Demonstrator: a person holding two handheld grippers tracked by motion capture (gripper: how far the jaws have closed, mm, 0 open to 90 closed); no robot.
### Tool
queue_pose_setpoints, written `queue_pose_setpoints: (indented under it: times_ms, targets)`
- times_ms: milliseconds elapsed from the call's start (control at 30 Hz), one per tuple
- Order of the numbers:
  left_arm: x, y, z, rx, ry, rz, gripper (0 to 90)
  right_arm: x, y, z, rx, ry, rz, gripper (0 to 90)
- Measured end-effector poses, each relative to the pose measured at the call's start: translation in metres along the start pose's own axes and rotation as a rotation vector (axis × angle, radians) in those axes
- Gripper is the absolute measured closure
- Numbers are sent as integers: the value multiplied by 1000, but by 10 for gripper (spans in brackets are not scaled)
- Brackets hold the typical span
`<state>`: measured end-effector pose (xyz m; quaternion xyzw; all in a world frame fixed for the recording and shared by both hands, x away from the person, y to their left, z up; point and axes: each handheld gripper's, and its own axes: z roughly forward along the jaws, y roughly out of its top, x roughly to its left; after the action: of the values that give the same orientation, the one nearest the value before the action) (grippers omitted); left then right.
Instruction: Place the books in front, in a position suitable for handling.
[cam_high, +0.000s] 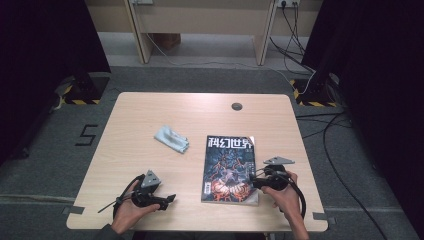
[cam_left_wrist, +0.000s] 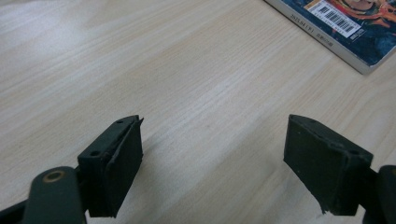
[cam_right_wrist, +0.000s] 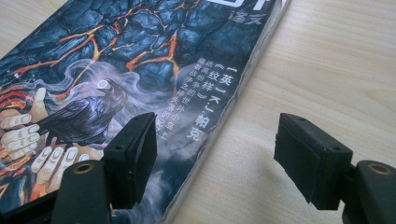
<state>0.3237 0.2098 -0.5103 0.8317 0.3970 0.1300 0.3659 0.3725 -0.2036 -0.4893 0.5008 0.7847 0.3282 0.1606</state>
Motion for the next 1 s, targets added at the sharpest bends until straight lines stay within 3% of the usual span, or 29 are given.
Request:
queue_pose_setpoints:
  times_ms: [167,200,300,433,633,667,800,833,1000]
  targets:
    - [-5,4,4,-2,-25,-1,184,0,2,3,-5,13,17,300]
    - [-9,6,7,-1,-35,22,182,2,3,6,6,4,10,300]
    - [-13,9,10,-3,-53,31,178,2,3,8,6,7,1,300]
    - [-23,19,22,-32,-99,31,152,0,6,11,2,16,36,297]
    - [-35,32,38,-49,-139,33,153,-1,9,21,32,15,26,294]
    - [-40,37,45,-50,-141,56,155,-1,9,24,35,23,23,293]
    - [-48,44,56,-61,-180,36,171,3,10,26,31,43,-6,326]
    - [-50,45,59,-53,-178,50,179,6,10,27,30,64,-6,307]
    - [-54,48,64,-52,-189,59,202,11,12,30,36,54,-20,290]
